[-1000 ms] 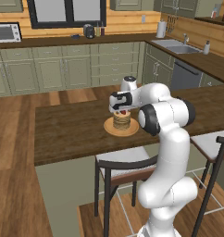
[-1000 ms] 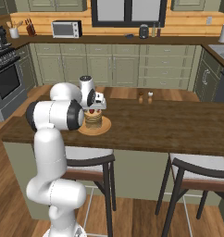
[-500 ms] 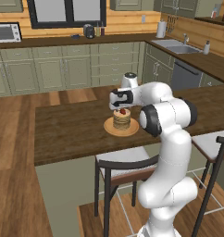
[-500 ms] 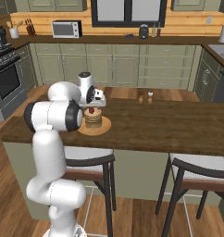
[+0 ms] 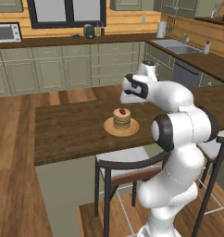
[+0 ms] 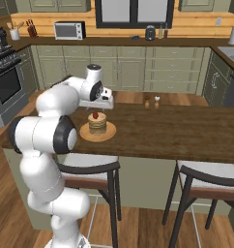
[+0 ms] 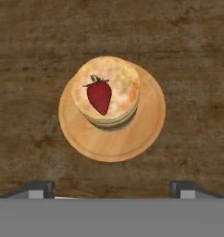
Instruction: Take the strawberry from the fridge and place it on top of the pancake, located on the dining counter.
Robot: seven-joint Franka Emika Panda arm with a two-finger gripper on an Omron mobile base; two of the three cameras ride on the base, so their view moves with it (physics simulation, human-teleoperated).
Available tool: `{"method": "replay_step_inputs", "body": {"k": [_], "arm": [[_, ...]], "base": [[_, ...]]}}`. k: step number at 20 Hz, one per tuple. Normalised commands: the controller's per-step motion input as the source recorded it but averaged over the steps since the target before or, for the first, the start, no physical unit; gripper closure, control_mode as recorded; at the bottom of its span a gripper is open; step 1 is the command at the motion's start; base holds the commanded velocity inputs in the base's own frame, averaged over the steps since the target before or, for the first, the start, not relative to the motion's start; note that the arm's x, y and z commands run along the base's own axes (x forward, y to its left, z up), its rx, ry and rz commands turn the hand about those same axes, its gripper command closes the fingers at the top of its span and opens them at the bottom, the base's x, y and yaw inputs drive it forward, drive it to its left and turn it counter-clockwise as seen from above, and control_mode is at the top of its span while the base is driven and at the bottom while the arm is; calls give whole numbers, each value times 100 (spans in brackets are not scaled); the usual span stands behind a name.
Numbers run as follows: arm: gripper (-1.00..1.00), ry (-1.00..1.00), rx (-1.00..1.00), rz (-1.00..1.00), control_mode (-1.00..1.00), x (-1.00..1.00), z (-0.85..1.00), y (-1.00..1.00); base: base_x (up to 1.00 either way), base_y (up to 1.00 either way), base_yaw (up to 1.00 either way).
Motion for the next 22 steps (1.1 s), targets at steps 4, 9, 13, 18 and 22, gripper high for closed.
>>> {"method": "replay_step_inputs", "body": {"k": [4, 9, 13, 18, 22], "arm": [[-100, 10, 6, 0, -100, -100, 46, -15], [-100, 20, 2, 0, -100, -100, 61, -2], [-100, 26, 11, 0, -100, -100, 22, -50], [-100, 13, 18, 0, -100, -100, 0, -89], [-100, 13, 14, 0, -100, -100, 0, -79]], "base": [[0, 0, 0], [0, 0, 0], [0, 0, 0], [0, 0, 0], [0, 0, 0]]}}
